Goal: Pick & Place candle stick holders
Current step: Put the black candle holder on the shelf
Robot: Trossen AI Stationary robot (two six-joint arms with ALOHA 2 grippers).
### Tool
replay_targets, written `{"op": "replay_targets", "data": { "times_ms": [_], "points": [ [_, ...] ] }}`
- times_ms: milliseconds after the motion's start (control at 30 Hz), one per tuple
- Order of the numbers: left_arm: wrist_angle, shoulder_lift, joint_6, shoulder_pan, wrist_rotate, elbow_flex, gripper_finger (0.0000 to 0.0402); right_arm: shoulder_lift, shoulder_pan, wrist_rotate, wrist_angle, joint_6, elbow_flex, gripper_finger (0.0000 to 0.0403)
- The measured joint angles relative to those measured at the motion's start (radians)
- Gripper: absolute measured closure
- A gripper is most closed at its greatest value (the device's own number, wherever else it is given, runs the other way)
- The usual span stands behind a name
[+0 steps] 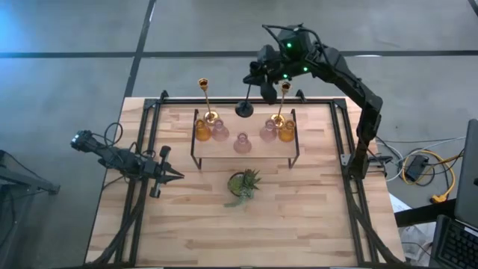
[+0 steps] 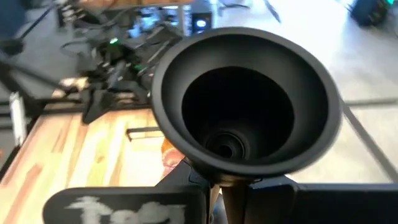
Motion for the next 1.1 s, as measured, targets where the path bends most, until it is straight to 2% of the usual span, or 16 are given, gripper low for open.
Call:
{"op": "replay_targets", "data": {
  "times_ms": [100, 200, 267, 500, 700, 1100],
  "points": [
    [0.000, 0.000, 0.000, 0.000, 0.000, 0.000, 0.0376, 0.000, 0.007, 0.076, 0.014, 0.073, 0.000, 0.0394],
    [0.000, 0.000, 0.000, 0.000, 0.000, 0.000, 0.0376, -0.001, 0.023, 0.195, 0.012, 0.135, 0.000, 0.0394],
    [0.000, 0.000, 0.000, 0.000, 0.000, 0.000, 0.0376, -0.001, 0.033, 0.225, 0.011, 0.163, 0.000, 0.0394],
    [0.000, 0.000, 0.000, 0.000, 0.000, 0.000, 0.0376, 0.015, 0.071, 0.246, 0.006, 0.219, 0.000, 0.0394],
    [0.000, 0.000, 0.000, 0.000, 0.000, 0.000, 0.0376, 0.013, 0.078, 0.246, -0.055, 0.183, 0.000, 0.0394],
    [0.000, 0.000, 0.000, 0.000, 0.000, 0.000, 0.0376, 0.018, 0.092, 0.236, -0.047, 0.096, -0.022, 0.0394]
  ]
}}
